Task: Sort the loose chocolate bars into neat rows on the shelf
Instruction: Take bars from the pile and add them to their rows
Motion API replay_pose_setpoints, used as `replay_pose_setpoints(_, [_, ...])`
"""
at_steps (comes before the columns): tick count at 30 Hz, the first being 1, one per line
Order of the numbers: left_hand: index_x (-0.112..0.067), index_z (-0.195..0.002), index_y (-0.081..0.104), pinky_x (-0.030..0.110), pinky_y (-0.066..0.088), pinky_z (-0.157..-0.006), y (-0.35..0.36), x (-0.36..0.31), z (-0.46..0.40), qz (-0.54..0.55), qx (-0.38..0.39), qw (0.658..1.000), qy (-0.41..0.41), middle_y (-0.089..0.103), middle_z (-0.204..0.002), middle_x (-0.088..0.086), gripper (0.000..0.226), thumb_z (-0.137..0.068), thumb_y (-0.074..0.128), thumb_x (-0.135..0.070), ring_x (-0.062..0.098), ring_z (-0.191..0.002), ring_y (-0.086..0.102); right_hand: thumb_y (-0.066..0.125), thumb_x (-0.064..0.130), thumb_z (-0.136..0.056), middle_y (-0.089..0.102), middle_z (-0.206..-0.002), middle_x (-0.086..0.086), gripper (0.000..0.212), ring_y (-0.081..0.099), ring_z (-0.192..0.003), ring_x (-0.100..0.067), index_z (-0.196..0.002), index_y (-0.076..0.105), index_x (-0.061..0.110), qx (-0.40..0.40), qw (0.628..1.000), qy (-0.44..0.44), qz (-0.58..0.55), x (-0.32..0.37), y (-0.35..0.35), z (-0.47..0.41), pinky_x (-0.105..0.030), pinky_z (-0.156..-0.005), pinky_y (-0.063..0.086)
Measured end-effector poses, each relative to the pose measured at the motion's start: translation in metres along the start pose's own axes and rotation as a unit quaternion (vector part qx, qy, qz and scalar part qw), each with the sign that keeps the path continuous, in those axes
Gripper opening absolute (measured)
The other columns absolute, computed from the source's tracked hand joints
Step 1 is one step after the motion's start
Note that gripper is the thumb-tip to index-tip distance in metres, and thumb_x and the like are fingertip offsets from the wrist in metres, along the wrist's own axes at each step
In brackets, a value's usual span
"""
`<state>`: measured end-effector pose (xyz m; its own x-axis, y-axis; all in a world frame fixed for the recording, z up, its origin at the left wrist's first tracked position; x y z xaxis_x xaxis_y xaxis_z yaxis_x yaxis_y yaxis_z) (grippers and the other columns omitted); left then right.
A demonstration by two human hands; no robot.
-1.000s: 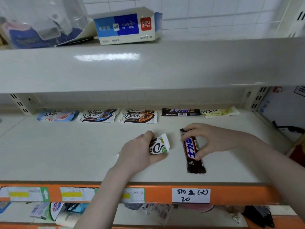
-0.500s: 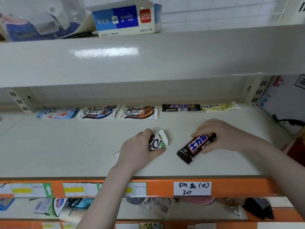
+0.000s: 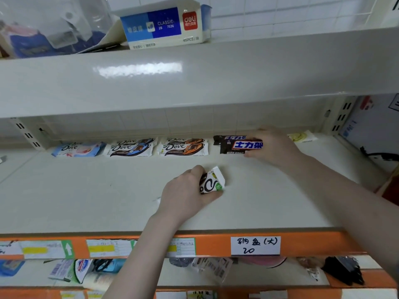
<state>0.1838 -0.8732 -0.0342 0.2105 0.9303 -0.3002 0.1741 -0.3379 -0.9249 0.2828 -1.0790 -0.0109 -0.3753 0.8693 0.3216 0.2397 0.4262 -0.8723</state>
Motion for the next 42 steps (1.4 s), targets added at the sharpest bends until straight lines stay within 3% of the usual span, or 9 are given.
replay_pose_setpoints(12, [-0.019,-0.102,0.05,0.027,0.033,-0.06,-0.004,0.008,0.0,0.023,-0.003,1.0,-0.008,0.059,-0.094,-0.002,0.052,-0.075,0.062,-0.061,0.019,-0.08,0.055,0.071,0.031,-0.076,0.058,-0.108,-0.01,0.046,0.051,-0.1,-0.024,-0.119,0.06,0.02,0.079,0.997,0.025,-0.003,-0.015,0.035,-0.037,-0.027,-0.071,0.03])
replay_pose_setpoints(17, [-0.018,-0.108,0.053,0.028,0.042,-0.07,-0.002,0.009,-0.004,0.101,0.04,0.994,0.006,0.058,-0.101,-0.001,0.046,-0.075,0.069,-0.045,0.019,-0.09,0.056,0.067,0.032,-0.08,0.061,-0.105,-0.008,0.041,0.052,-0.1,-0.024,-0.118,0.061,0.019,0.058,0.998,0.017,-0.016,-0.004,0.03,-0.027,-0.028,-0.074,0.034])
replay_pose_setpoints(21, [-0.017,-0.112,0.053,0.028,0.043,-0.073,-0.003,0.01,-0.005,0.118,0.053,0.991,0.017,0.058,-0.104,0.001,0.041,-0.077,0.069,-0.034,0.019,-0.093,0.056,0.06,0.029,-0.086,0.066,-0.08,-0.001,0.019,0.056,-0.081,-0.022,-0.1,0.068,0.02,0.011,0.989,0.043,-0.14,0.027,0.007,0.008,-0.028,-0.067,0.036])
replay_pose_setpoints(23, [-0.017,-0.111,0.054,0.028,0.043,-0.074,-0.004,0.009,-0.004,0.12,0.051,0.991,0.02,0.058,-0.103,0.0,0.042,-0.077,0.07,-0.035,0.019,-0.092,0.055,0.058,0.03,-0.087,0.066,-0.072,-0.001,0.011,0.061,-0.072,-0.023,-0.086,0.067,0.023,0.058,0.973,0.045,-0.218,0.048,0.005,0.031,-0.03,-0.067,0.044])
replay_pose_setpoints(26, [-0.017,-0.108,0.055,0.026,0.042,-0.072,-0.002,0.0,-0.003,0.125,0.061,0.99,0.034,0.059,-0.101,0.0,0.043,-0.074,0.072,-0.038,0.017,-0.089,0.055,0.059,0.024,-0.087,0.068,-0.077,0.01,0.009,0.065,-0.066,-0.011,-0.094,0.065,0.027,0.155,0.938,0.057,-0.305,0.071,0.014,0.058,-0.019,-0.059,0.047])
replay_pose_setpoints(29, [-0.019,-0.111,0.055,0.026,0.042,-0.071,-0.001,-0.007,0.0,0.128,0.082,0.988,0.041,0.061,-0.1,-0.003,0.05,-0.071,0.076,-0.04,0.015,-0.088,0.055,0.064,0.011,-0.084,0.07,-0.077,0.006,0.013,0.065,-0.059,-0.004,-0.093,0.067,0.021,0.181,0.913,0.099,-0.353,0.068,0.022,0.071,-0.013,-0.053,0.047])
replay_pose_setpoints(33, [-0.021,-0.097,0.061,0.022,0.041,-0.062,-0.007,0.005,0.013,0.157,0.093,0.983,0.006,0.063,-0.083,-0.01,0.039,-0.069,0.078,-0.041,0.007,-0.072,0.055,0.063,0.006,-0.084,0.071,-0.079,-0.001,0.015,0.063,-0.055,-0.003,-0.095,0.067,0.014,0.166,0.906,0.138,-0.365,0.05,0.016,0.078,-0.012,-0.051,0.047])
replay_pose_setpoints(38, [-0.014,-0.075,0.064,0.026,0.031,-0.053,-0.015,0.034,0.039,0.227,0.069,0.969,-0.061,0.06,-0.066,0.005,0.026,-0.07,0.079,-0.034,0.012,-0.055,0.044,0.061,0.005,-0.085,0.071,-0.076,-0.001,0.013,0.064,-0.06,-0.009,-0.089,0.067,0.015,0.159,0.887,0.162,-0.403,0.043,0.013,0.084,-0.017,-0.053,0.049])
replay_pose_setpoints(42, [-0.009,-0.073,0.064,0.02,0.024,-0.045,-0.023,0.049,0.052,0.247,0.054,0.963,-0.089,0.047,-0.054,-0.006,0.025,-0.07,0.079,-0.029,0.006,-0.046,0.035,0.059,0.006,-0.086,0.07,-0.081,-0.006,0.007,0.067,-0.066,-0.013,-0.091,0.064,0.009,0.175,0.874,0.173,-0.418,0.064,0.026,0.085,-0.024,-0.06,0.052])
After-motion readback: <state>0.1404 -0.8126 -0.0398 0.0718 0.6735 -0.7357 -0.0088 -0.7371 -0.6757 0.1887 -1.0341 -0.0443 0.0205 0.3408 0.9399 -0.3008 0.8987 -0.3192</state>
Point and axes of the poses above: each hand's wrist, its own z-axis away from the middle knuckle, its own y-axis out of the palm, x = y × z, the point moved 6 cm from there along -z, towards the middle knuckle
